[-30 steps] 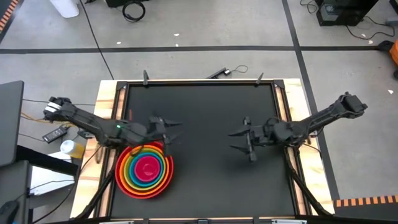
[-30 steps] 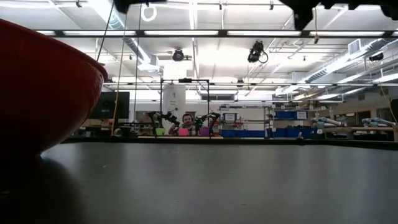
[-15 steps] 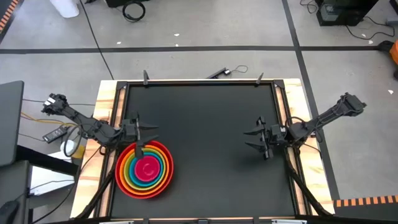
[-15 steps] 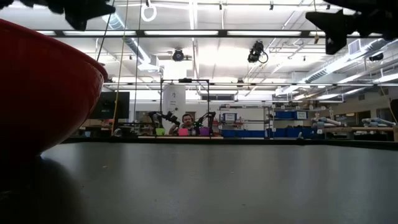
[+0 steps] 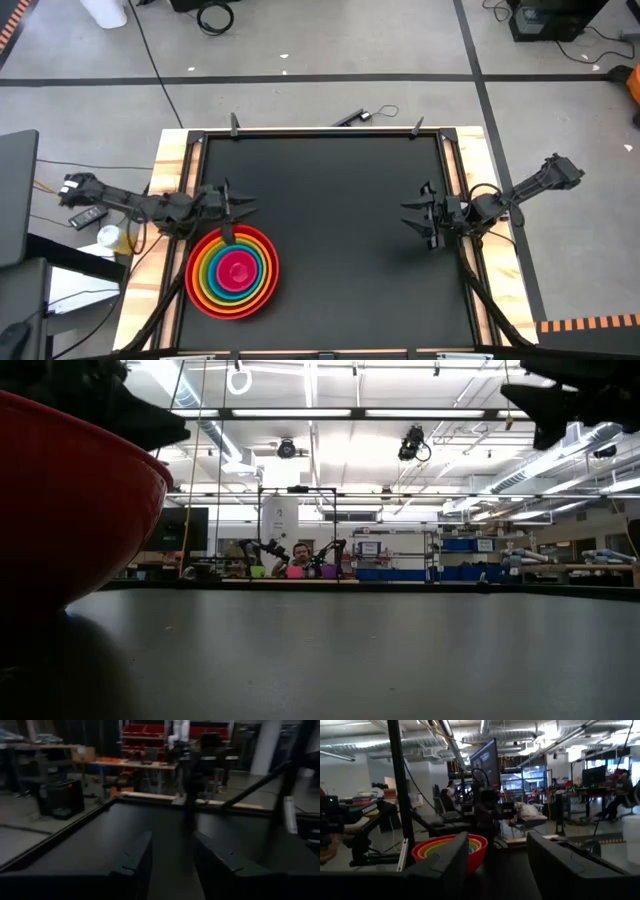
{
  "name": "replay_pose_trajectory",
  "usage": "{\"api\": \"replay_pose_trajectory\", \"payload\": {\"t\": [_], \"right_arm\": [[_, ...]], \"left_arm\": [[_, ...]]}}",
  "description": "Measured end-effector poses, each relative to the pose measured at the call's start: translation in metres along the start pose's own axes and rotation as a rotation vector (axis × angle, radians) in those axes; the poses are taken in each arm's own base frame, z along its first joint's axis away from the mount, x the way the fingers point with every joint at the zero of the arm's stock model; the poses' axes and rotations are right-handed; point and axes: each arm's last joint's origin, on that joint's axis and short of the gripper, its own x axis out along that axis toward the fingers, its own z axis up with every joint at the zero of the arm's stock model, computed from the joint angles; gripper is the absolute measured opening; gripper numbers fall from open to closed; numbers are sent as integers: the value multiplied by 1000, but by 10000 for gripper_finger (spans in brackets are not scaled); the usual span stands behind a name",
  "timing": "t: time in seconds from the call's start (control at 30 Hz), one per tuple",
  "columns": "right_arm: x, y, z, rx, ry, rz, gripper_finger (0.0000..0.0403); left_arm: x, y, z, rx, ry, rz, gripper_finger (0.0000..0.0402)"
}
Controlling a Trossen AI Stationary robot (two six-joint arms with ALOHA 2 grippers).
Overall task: Nest bowls inside each other
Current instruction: Return to Home Position
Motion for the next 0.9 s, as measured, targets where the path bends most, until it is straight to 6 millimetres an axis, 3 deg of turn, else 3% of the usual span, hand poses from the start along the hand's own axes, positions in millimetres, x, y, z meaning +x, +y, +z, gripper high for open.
{"api": "replay_pose_trajectory", "payload": {"t": [0.17, 0.33, 0.6, 0.73, 0.9], "right_arm": [[-4, -5, -11, 62, 6, -17, 206], [-4, -8, -8, 25, -15, -55, 206], [-14, -14, 0, 32, -71, -80, 206], [-20, -16, -3, 52, -26, -60, 206], [-26, -14, -8, 77, 24, 88, 206]], "left_arm": [[1, 5, 1, 10, -21, 35, 139], [-5, 7, 11, 50, -49, 48, 139], [-32, 18, 37, 44, -52, 65, 139], [-44, 22, 28, 19, -72, 40, 139], [-42, 20, 22, 25, -54, 21, 139]]}}
